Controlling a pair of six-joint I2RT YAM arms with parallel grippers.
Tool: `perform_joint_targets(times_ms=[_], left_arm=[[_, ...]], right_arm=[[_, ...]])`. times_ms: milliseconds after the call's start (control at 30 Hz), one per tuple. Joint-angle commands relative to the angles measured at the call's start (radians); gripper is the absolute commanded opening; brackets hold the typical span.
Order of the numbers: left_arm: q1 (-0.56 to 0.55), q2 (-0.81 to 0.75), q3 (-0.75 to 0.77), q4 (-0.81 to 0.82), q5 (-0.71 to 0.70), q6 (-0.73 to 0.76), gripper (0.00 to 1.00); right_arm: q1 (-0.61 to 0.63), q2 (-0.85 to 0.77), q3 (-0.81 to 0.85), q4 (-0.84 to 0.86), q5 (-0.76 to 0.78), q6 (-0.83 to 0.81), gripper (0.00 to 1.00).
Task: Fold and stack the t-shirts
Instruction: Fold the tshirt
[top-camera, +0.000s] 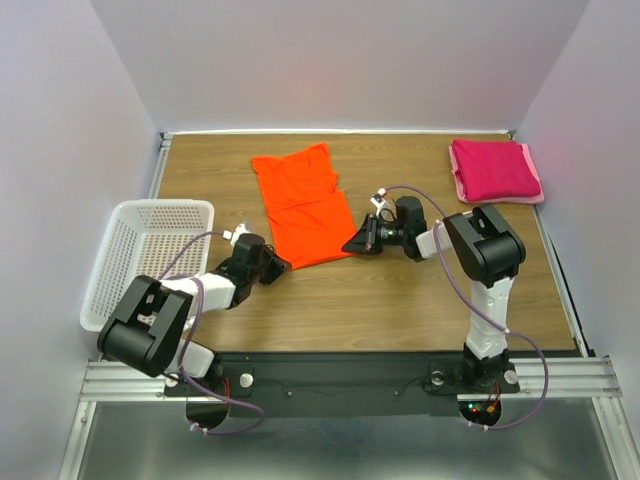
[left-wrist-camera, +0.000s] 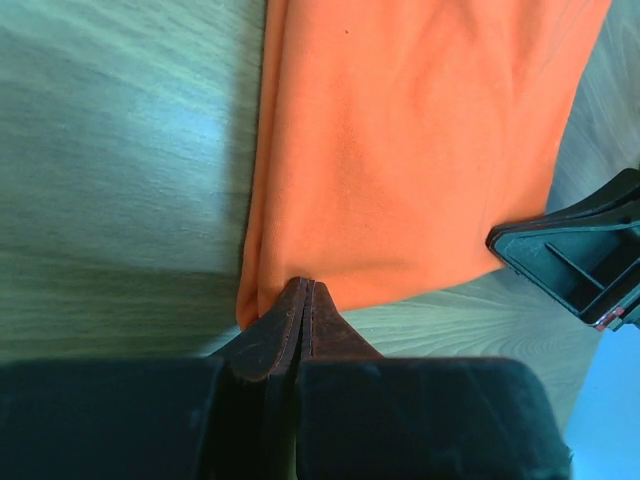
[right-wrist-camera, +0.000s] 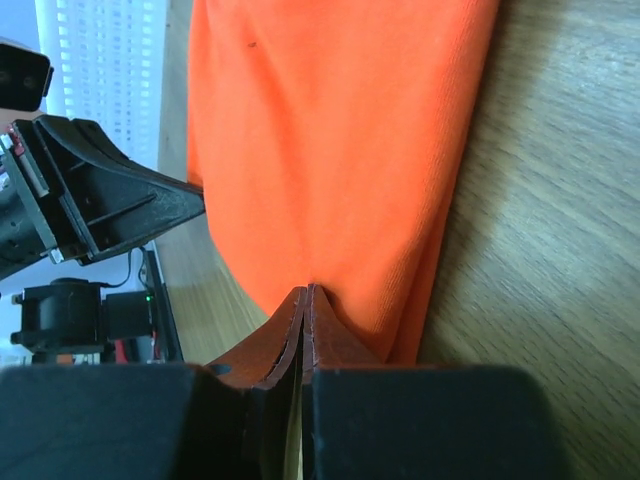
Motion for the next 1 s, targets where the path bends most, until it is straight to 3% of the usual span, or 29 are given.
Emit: perform_joint_targets(times_ms=[0, 133, 267, 367, 733, 967], left_arm=[[0.011, -0.016, -0.037, -0.126, -0.042, 0.007, 0.04], [0.011, -0.083, 0.058, -0.200, -0.078, 0.073, 0.10], [0.018, -0.073, 0.202, -0.261, -0.140, 0.169, 0.11], [0.055, 0.001, 0.323, -0.270, -0.145, 0.229, 0.11], [0.164, 0.359, 0.632, -0.265, -0.092, 0.309, 0.14], [0.208, 0.465, 0.658, -0.256, -0.066, 0.303, 0.14]], right_arm=[[-0.013, -0.030, -0.030, 0.011, 0.013, -0.036, 0.04], [-0.013, -0.111, 0.034, -0.027, -0.010, 0.004, 0.06], [-0.013, -0.101, 0.203, -0.116, -0.014, -0.013, 0.07], [-0.013, -0.039, 0.398, -0.153, -0.013, -0.011, 0.07], [-0.014, 0.286, 0.824, -0.228, 0.018, 0.012, 0.07], [-0.017, 0.418, 0.834, -0.236, 0.071, 0.016, 0.07]])
